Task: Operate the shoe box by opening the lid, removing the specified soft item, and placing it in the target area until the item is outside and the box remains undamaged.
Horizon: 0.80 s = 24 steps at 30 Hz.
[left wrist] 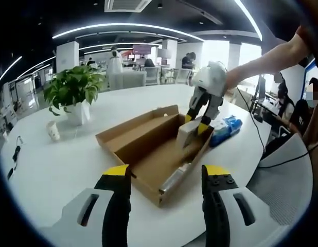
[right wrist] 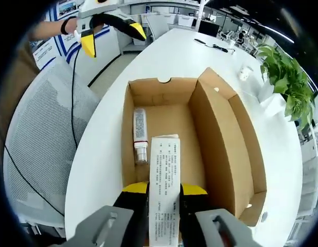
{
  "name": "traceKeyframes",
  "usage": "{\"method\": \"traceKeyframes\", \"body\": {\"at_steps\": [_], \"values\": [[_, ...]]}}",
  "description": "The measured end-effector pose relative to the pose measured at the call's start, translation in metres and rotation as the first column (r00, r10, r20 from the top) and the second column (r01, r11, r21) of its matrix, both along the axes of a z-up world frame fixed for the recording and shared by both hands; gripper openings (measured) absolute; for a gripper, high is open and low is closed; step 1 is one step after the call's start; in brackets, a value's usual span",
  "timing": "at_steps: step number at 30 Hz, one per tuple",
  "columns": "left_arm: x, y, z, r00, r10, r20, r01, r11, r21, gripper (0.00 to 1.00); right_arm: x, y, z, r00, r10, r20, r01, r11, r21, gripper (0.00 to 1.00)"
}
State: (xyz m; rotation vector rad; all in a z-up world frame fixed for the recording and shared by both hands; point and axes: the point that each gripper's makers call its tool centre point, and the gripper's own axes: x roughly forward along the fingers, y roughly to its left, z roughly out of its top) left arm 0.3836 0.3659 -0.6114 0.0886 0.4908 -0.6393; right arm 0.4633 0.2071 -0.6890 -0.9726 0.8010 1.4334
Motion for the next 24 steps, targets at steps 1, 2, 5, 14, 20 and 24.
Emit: {"method": "traceKeyframes", "body": {"at_steps": [1,2,5,14,20,24], "values": [[0.0,-0.001,0.001,1.0,-0.002,0.001,0.002,1.0,-0.001,0.55,0.0,0.0,0.005,1.0,0.004,0.01,-0.004,1.0,0.002,0.17],[0.0,-0.002,0.001,1.0,-0.003,0.003,0.003,1.0,-0.003,0.55,0.0,-0.001,0.009,1.0,0.006,0.017,-0.006,1.0,0.001,0.17],[0.0,-0.006,0.002,1.0,-0.008,0.005,0.008,1.0,-0.007,0.55,0.0,-0.004,0.021,0.999,0.008,0.035,-0.009,1.0,0.005,0.17],[-0.003,-0.02,0.004,0.999,-0.034,0.007,0.034,0.999,-0.011,0.55,-0.004,-0.033,0.042,0.997,-0.018,0.073,0.018,1.0,-0.001,0.17],[-0.001,-0.034,0.005,0.998,-0.058,0.008,0.058,0.998,-0.012,0.55,-0.006,-0.061,0.046,0.995,-0.057,0.08,0.057,0.998,-0.001,0.17],[0.003,-0.046,0.009,0.997,-0.081,0.016,0.081,0.997,-0.013,0.55,-0.009,-0.084,0.044,0.993,-0.085,0.079,0.087,0.996,-0.014,0.17]]}}
